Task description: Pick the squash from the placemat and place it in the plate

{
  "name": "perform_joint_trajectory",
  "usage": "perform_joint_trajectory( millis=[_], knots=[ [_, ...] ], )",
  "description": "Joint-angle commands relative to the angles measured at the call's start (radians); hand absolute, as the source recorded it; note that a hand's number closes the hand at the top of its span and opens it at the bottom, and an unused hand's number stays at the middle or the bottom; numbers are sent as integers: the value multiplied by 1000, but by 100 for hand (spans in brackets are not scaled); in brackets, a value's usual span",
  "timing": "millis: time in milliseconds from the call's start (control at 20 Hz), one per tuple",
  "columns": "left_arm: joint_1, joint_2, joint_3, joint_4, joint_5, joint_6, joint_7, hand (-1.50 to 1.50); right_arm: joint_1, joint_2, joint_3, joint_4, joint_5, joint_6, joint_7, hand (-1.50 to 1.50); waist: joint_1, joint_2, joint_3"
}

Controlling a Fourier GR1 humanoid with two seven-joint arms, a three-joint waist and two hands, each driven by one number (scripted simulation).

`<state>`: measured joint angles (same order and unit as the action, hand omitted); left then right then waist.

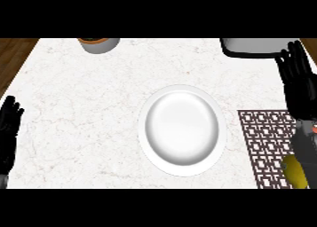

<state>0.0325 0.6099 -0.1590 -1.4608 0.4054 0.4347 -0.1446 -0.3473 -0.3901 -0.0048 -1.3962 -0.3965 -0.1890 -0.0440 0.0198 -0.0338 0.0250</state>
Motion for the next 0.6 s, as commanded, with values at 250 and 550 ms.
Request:
perform_joint_trajectory(
  millis=[250,550],
  knots=[
    [-254,-8,-135,-4,-112,-77,122,0,-74,-86,-121,89,-114,97,113,-150,-44,41,-24],
    [-263,-81,-184,2,-103,-74,175,0,178,-112,86,181,279,-17,-121,-150,-46,41,-22]
  ],
)
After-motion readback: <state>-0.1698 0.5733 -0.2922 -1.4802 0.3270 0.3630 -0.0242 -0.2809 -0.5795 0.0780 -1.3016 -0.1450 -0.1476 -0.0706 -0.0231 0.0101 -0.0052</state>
